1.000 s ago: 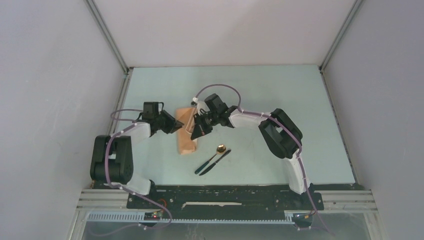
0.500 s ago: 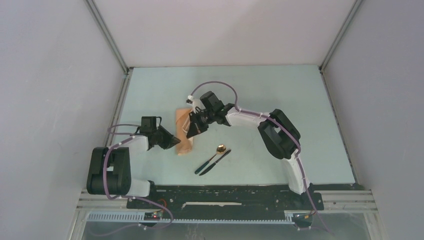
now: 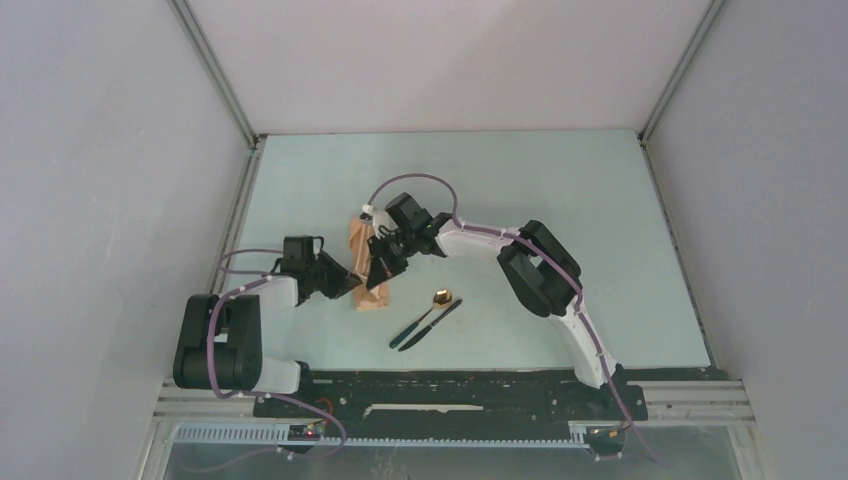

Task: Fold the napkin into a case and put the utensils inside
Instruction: Fold the 2/3-rectangle-folded napkin at the center of the board.

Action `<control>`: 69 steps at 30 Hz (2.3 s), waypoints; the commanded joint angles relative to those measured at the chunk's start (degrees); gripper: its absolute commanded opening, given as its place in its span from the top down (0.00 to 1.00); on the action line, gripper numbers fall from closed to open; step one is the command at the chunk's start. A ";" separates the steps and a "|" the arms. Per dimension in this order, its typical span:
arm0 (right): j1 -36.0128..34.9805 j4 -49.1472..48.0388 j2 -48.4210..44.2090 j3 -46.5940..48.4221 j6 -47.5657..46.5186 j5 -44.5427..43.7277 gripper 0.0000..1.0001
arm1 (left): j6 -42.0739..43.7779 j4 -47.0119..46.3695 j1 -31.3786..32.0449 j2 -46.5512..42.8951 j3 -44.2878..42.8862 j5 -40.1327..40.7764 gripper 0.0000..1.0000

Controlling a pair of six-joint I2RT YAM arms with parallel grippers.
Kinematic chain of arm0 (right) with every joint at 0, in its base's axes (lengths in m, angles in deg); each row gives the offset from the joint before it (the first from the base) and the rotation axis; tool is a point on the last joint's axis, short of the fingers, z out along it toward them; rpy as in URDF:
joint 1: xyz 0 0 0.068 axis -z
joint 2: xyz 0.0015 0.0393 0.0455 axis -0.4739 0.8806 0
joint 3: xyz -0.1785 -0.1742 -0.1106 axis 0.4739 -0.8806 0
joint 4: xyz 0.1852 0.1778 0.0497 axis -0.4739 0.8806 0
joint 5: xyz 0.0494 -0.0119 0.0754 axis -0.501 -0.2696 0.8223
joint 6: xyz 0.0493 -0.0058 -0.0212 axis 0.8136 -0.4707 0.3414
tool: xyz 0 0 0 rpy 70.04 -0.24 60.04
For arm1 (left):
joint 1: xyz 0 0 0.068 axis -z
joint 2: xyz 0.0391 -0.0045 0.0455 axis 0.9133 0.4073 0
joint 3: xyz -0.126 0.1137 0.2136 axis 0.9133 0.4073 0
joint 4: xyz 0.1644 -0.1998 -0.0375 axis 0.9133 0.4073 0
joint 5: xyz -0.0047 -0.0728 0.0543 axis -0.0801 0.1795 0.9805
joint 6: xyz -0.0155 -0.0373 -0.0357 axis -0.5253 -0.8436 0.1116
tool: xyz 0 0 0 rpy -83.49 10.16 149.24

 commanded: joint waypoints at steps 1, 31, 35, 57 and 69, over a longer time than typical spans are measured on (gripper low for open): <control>-0.97 0.58 1.19 2.41 -0.99 3.09 1.00 | 0.06 -0.10 0.47 0.68 1.71 1.79 0.92; 2.28 -15.63 0.07 -9.30 5.72 6.42 1.00 | 8.63 9.68 1.94 2.00 -19.76 3.40 0.32; 2.36 -15.69 0.15 -9.35 5.71 6.60 1.00 | 7.51 6.43 2.22 8.00 -20.71 0.88 0.34; 1.43 -12.96 -1.14 -8.09 6.31 4.50 1.00 | 4.43 -1.42 3.19 12.08 -14.59 -1.02 0.49; 1.84 -13.61 -1.72 -9.39 5.43 5.08 1.00 | 4.67 -2.82 3.19 8.45 -11.95 -2.58 0.41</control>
